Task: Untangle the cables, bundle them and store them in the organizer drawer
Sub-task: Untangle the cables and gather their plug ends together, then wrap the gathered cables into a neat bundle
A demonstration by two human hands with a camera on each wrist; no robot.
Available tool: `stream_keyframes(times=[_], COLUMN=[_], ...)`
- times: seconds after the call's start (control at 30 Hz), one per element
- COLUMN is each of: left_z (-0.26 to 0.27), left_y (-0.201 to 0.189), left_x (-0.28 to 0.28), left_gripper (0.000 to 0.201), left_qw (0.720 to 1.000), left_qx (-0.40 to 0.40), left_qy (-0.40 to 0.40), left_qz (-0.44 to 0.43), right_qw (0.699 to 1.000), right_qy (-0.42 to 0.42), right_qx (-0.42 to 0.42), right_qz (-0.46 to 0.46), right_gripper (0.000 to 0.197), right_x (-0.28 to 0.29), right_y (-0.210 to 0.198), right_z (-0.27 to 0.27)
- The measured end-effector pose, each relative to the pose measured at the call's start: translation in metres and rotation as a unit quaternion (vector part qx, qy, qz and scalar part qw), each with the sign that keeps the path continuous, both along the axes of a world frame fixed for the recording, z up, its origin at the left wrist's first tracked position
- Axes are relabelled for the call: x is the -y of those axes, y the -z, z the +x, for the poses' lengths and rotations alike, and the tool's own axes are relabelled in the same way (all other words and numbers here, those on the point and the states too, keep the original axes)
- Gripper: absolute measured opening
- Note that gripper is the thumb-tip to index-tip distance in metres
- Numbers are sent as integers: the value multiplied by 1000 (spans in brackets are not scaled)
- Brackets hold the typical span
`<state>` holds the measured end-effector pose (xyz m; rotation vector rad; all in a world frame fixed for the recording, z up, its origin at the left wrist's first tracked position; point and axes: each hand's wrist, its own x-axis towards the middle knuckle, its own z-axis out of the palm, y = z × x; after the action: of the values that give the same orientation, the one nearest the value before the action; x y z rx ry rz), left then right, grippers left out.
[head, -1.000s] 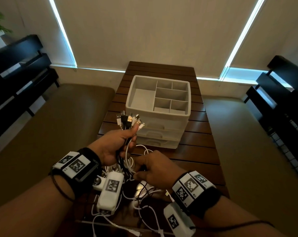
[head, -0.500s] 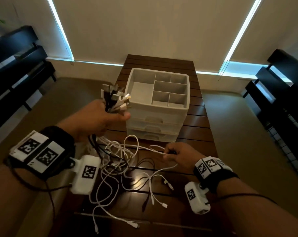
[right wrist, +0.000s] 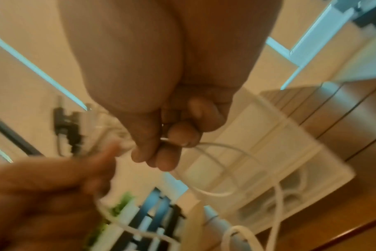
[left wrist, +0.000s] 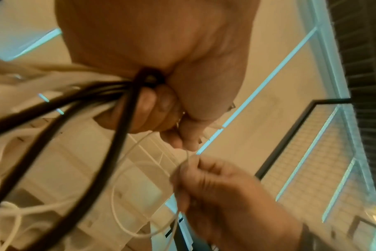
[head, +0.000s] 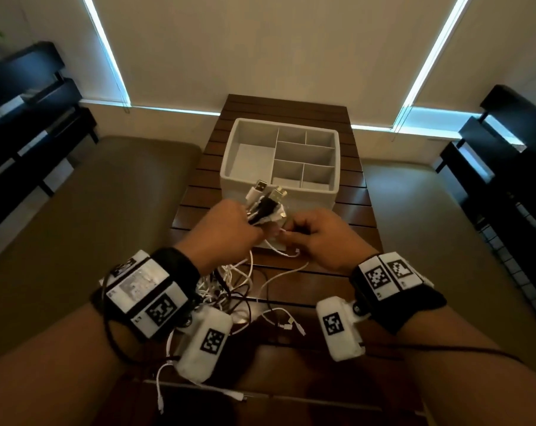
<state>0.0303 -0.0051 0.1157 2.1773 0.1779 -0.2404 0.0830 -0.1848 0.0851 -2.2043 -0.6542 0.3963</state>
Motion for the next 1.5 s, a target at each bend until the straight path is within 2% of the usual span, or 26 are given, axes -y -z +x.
stream_keyframes(times=[0.13, 0.27, 0.37, 0.5, 0.67, 0.73, 0.8, 0.93, 1.0, 1.1, 1.17, 1.23, 1.3, 1.33, 1.37, 1.4, 1.5], left_z=[5, 7, 5, 7, 13, 16, 18, 21, 23, 28, 30, 31, 31, 31, 31, 31, 31], left_y=[-16, -28, -30, -30, -35, -35, -35, -36, -38, -43, -43, -40, -34, -31, -30, -29, -29], left_x=[-19, -36, -33, -30, -45, -56, -64, -74, -78, -87, -90, -87, -78, -73, -69, -67, -65], left_gripper=[19, 17, 19, 28, 31, 33, 34, 32, 33, 35, 35, 34, 32, 31, 29, 28, 29], left_qw=[988, 983, 981, 974, 959, 951, 946, 939, 931, 915, 912, 922, 937, 942, 944, 945, 944], left_qx=[21, 36, 50, 66, 93, 99, 98, 116, 132, 152, 153, 146, 136, 134, 132, 130, 125], left_qy=[-103, -129, -130, -139, -171, -190, -196, -208, -225, -269, -279, -268, -248, -241, -239, -240, -244], left_qz=[-113, -129, -135, -165, -206, -225, -238, -250, -256, -261, -259, -238, -204, -190, -183, -180, -182], right_qw=[995, 986, 980, 949, 926, 931, 949, 966, 965, 947, 942, 946, 943, 932, 922, 925, 944], right_qy=[35, 97, 115, 92, 75, 104, 141, 153, 153, 160, 194, 217, 258, 279, 292, 276, 146], right_qx=[-55, -111, -51, 41, 15, -20, -32, 4, -3, -56, -110, -153, -203, -232, -245, -251, -297], right_qz=[-71, -84, -153, -298, -369, -349, -281, -208, -213, -275, -252, -184, -50, 21, 63, 64, 3], right_gripper=[13, 17, 17, 16, 20, 16, 22, 20, 23, 28, 34, 32, 12, 3, 15, 30, 83], right_x=[29, 45, 41, 32, 38, 45, 57, 76, 84, 103, 112, 109, 93, 83, 76, 69, 56], right_y=[36, 66, 68, 63, 66, 69, 74, 81, 88, 101, 104, 102, 99, 98, 99, 99, 105], right_z=[2, 0, 4, 7, 10, 11, 9, 0, -8, -18, -22, -27, -31, -32, -31, -31, -37])
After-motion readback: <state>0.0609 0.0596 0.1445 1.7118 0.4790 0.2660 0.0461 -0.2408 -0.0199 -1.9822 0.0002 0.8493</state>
